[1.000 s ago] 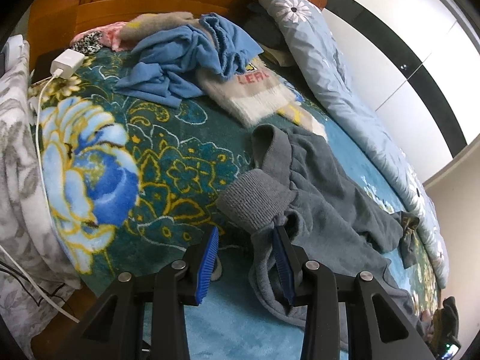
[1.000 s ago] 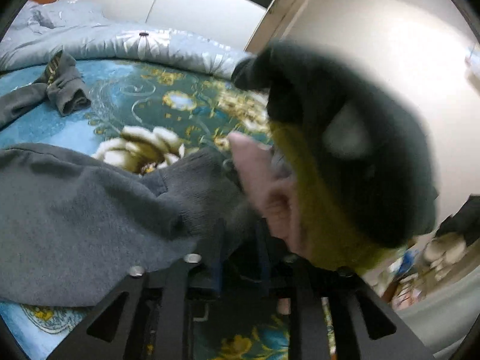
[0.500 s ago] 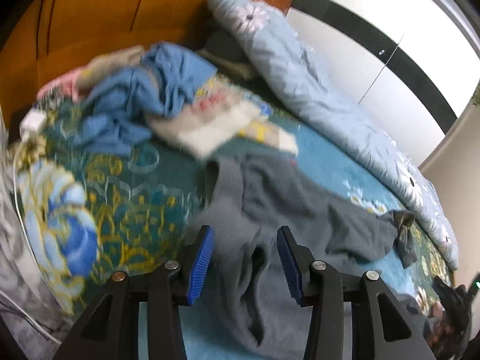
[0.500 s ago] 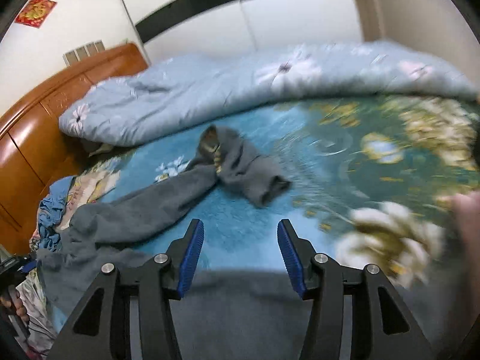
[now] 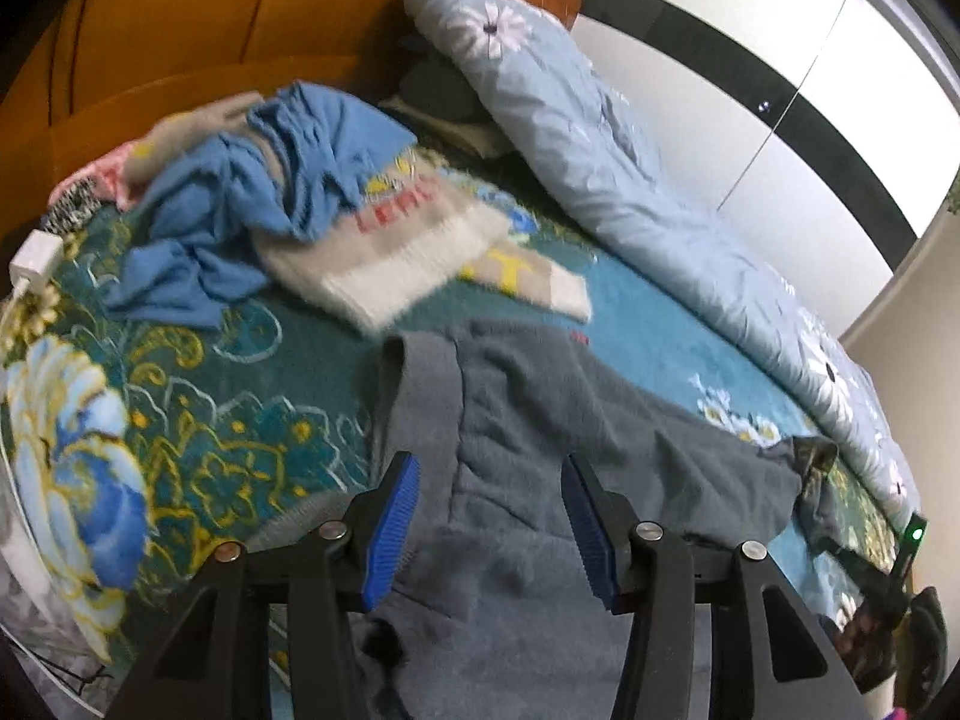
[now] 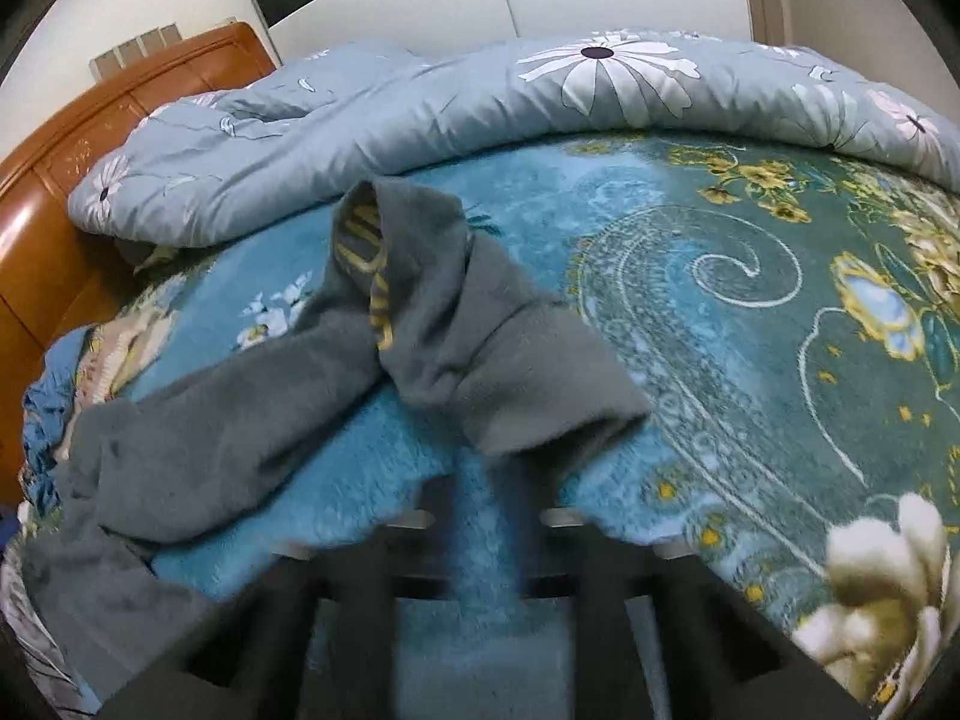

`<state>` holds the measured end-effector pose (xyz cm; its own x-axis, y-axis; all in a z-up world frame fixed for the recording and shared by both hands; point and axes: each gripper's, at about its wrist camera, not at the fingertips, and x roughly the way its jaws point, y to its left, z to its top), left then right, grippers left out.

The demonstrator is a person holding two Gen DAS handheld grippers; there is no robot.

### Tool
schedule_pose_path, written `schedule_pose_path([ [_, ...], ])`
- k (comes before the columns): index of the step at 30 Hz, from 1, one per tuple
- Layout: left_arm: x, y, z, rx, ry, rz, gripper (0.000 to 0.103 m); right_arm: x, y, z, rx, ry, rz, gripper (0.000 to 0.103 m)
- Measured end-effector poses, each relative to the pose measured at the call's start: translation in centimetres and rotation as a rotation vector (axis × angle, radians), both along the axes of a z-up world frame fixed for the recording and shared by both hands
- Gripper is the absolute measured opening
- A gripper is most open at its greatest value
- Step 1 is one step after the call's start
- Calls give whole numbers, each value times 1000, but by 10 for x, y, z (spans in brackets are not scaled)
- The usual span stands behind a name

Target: Fold clothes

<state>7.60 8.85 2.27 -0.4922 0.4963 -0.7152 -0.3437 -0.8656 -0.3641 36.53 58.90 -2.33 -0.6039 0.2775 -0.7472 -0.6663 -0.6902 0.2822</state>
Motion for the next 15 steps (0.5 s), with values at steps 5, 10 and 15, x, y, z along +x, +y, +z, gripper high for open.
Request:
schedule_pose_path([
  [5,1,0,-1,-38,11,-2,53,22,39,64,45,182,-94,3],
  [10,-6,-7,-2,-47,5,17,53,53,84,126,136,263,-226,2],
  [15,-28,0,-1,-102,-4,11,53,63,125,123,134,182,-342,2],
])
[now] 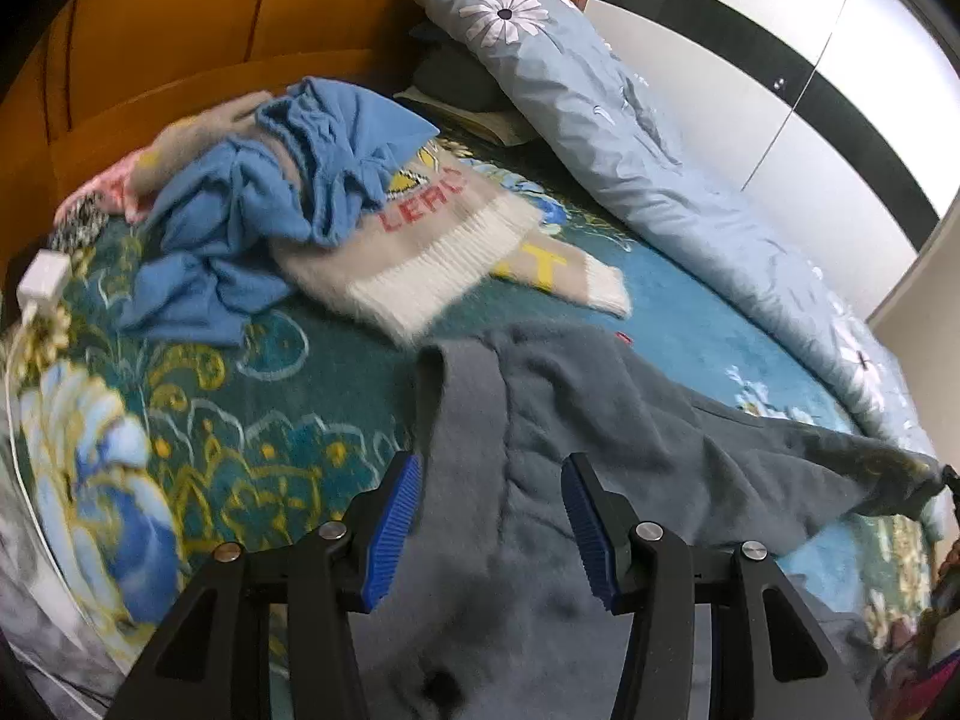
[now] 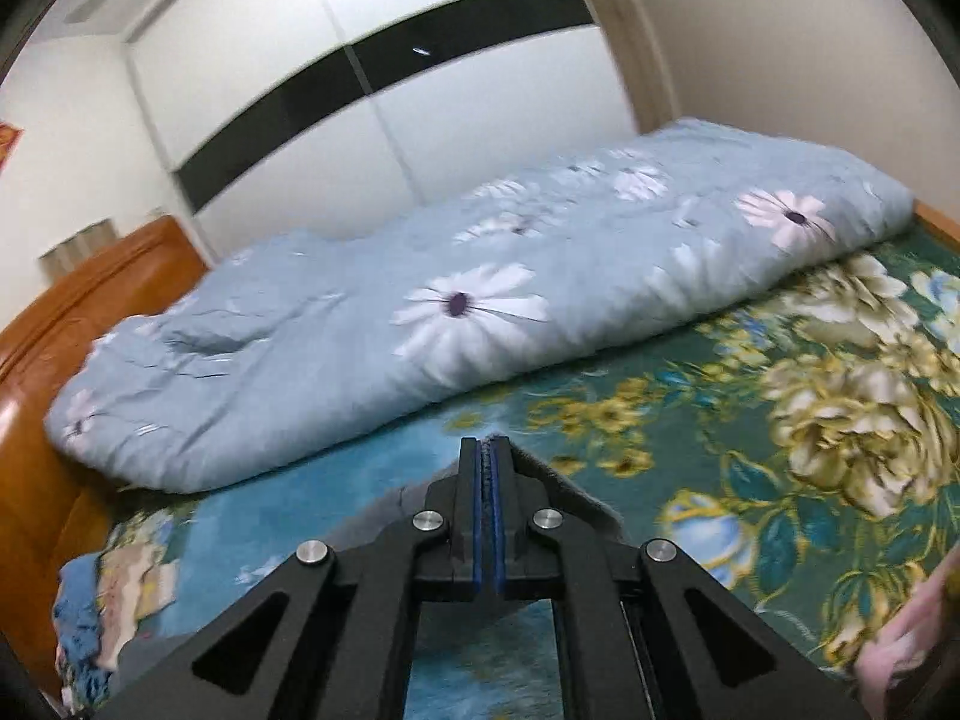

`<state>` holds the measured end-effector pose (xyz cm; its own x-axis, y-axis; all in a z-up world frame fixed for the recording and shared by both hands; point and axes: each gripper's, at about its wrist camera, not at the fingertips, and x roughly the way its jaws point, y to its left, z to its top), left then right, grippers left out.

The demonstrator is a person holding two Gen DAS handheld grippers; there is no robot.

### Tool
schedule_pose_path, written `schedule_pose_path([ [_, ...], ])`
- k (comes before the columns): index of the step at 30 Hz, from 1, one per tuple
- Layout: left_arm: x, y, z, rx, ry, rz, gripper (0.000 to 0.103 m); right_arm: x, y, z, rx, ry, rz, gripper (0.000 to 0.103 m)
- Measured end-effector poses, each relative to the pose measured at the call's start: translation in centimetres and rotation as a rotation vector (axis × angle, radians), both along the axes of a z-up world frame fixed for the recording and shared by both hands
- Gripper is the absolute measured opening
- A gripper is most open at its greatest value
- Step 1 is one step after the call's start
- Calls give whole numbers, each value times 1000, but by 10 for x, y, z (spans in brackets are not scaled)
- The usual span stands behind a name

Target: Fold clothes

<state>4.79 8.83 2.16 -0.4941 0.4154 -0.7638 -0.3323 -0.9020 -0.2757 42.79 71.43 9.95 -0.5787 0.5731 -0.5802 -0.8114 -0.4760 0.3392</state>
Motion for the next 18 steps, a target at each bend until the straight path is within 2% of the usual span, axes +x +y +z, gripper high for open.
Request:
schedule_pose_path([
  [4,-30,13,5,-71,8,-28,53,13,25,-14,-56,-12,-68,2],
  [9,-70,46,-12,-223,-14,-122,53,12,24,-31,-103,8,2,3],
  [11,-86,53,-28,-220,-96,-148,53,4,22,-40,-132,3,56,3],
  [13,-96,57,-44,-252,-162,-135,53,-5,18,-51,-162,-23,104,3],
  [16,-97,57,-55,-266,-177,-153,54,-9,15,-69,-204,-85,107,13],
  [17,-98,56,-57,-254,-191,-161,54,-8,18,-78,-230,-95,93,26],
  [18,-99,56,-58,-244,-201,-161,54,-5,21,-87,-261,-96,69,34],
])
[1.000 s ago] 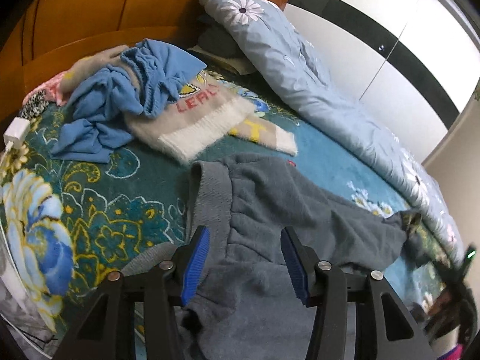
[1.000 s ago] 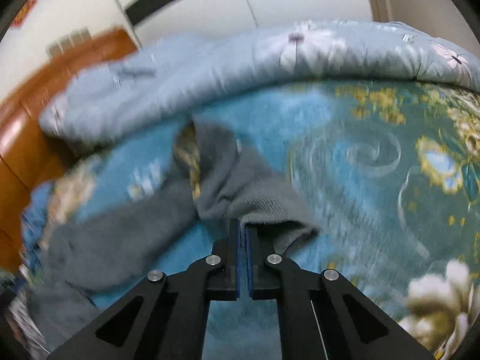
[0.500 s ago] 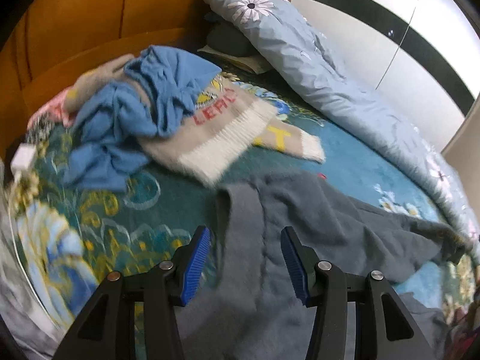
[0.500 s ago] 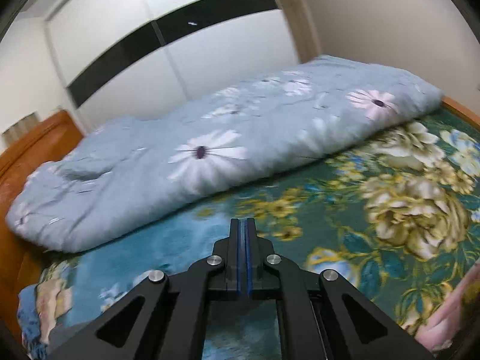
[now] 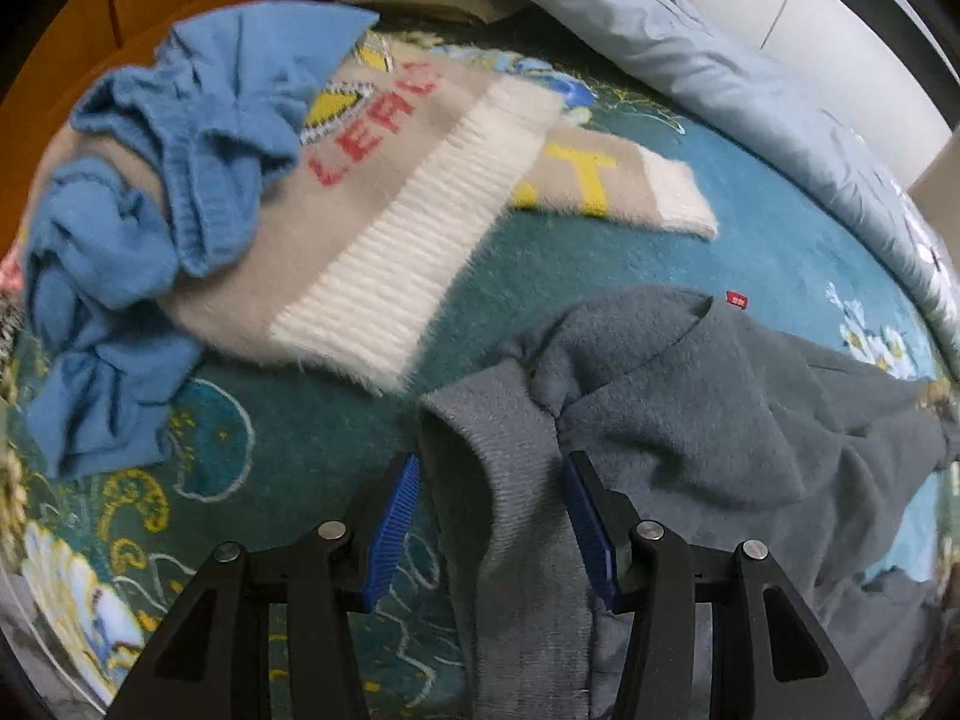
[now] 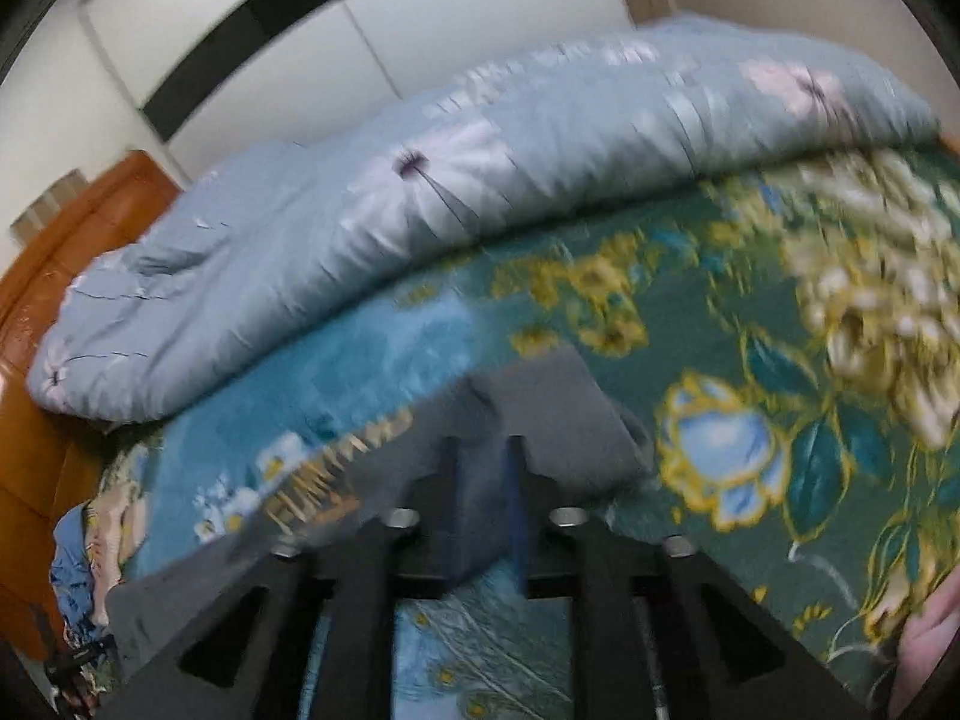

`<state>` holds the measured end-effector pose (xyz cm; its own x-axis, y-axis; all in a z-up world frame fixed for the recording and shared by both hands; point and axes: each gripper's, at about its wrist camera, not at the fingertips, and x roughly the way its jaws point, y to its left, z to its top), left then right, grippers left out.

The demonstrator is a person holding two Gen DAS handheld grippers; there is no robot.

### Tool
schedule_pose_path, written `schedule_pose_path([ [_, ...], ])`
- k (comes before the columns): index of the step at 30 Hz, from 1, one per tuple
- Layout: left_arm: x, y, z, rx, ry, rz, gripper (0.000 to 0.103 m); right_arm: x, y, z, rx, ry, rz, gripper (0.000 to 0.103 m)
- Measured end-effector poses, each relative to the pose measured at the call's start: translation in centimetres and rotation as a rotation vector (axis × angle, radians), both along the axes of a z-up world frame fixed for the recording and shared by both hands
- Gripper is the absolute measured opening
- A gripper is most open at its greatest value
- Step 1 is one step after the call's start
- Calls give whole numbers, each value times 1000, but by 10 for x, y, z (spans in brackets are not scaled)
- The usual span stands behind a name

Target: Fold clothes

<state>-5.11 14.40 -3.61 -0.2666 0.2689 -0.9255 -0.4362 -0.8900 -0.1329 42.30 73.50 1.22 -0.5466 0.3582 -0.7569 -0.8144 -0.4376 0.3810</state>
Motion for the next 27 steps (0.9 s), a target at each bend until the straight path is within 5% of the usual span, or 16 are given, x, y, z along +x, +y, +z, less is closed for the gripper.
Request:
schedule_pose_path([
  [4,-2,-1,0,52,-42,-9,48,15,10,-32,-130,67,-98,35],
  [6,-3,1,0,81,-57,-13,19,18,14,-47,-209,135,-121,35],
  [10,-1,7,11,105,-11,-13,6,19,17,-60,-262,226,-170,35],
  [11,0,9,16,107,9,-14,5,17,17,-61,-264,240,-175,30],
  [12,-1,9,22,120,28,-7,5,15,16,-61,-265,245,-172,10],
  [19,-20,-1,50,141,111,43,5,30,17,13,32,250,-203,8],
  [24,-27,5,22,62,89,46,5,24,31,-24,-38,49,-205,8],
  [27,-28,4,12,42,69,44,7,35,30,-52,-110,53,-244,8],
])
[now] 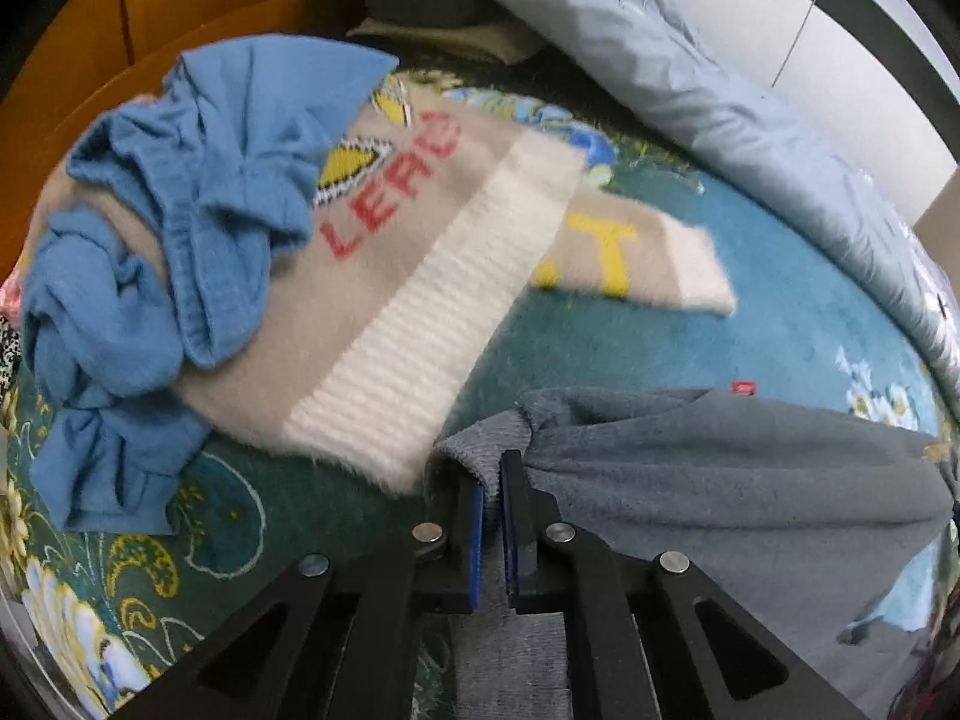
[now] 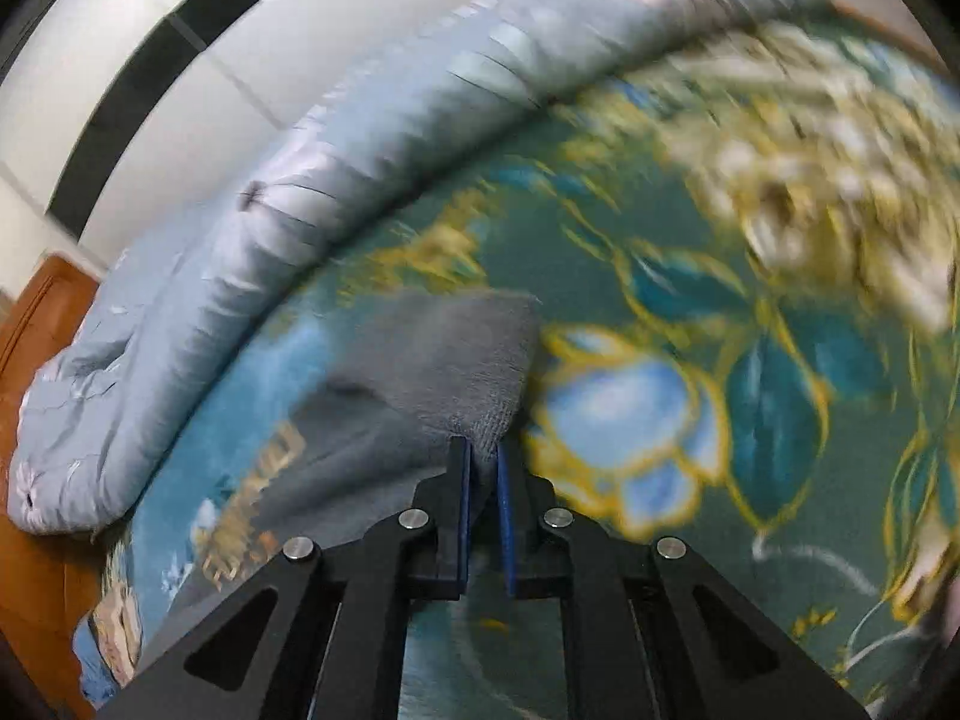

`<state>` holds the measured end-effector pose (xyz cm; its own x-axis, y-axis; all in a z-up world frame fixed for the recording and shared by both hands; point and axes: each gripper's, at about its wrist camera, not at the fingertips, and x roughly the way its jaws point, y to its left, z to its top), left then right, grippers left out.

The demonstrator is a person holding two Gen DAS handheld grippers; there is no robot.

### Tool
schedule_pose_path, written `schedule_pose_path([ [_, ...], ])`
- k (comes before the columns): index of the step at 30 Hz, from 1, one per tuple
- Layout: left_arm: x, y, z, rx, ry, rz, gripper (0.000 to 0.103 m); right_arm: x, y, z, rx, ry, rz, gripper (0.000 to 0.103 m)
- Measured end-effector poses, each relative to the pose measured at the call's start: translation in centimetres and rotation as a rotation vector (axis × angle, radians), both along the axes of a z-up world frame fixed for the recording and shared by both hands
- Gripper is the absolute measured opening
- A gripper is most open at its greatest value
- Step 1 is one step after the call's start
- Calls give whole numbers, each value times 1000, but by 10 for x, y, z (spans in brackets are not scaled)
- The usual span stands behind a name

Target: Fold clothes

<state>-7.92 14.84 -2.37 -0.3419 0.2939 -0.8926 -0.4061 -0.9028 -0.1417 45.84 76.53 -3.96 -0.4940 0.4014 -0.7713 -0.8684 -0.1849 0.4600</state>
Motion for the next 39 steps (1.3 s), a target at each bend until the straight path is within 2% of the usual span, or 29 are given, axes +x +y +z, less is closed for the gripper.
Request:
schedule_pose_path([
  [2,0,-3,-1,10,-12,1,9,4,0,0,0,13,-3,8],
  [7,3,-9,0,59,-50,-1,14,-11,-4,14,65,-62,56,11],
  [8,5,-10,0,70,-62,1,16,-13,-5,16,69,-59,71,14],
  [9,7,-10,1,70,-70,-6,19,-14,-7,19,77,-65,83,24],
  [11,14,-11,6,67,-71,-19,29,-16,-14,27,104,-89,103,38],
  [15,33,-21,21,55,-40,-37,34,-20,-37,53,183,-111,153,41],
  [19,67,-50,42,120,17,-1,44,-17,-86,81,263,-60,266,45],
  [21,90,-67,50,164,55,22,50,-12,-118,92,311,-9,328,57],
  [23,115,-85,55,218,97,53,59,-5,-151,98,361,45,382,58],
  [25,132,-97,52,246,108,87,64,1,-180,100,391,78,422,69],
  [27,141,-103,41,257,70,118,64,8,-204,97,394,108,455,80],
  [29,146,-108,25,282,3,153,64,16,-223,92,379,140,477,82],
  [34,150,-121,0,412,-125,241,60,43,-262,78,313,187,511,82],
  [35,151,-124,-5,438,-151,259,46,49,-267,76,304,183,510,82],
  [38,158,-122,-2,440,-116,258,27,73,-282,68,274,171,510,83],
  [39,161,-122,0,435,-97,259,25,81,-286,66,266,166,510,83],
])
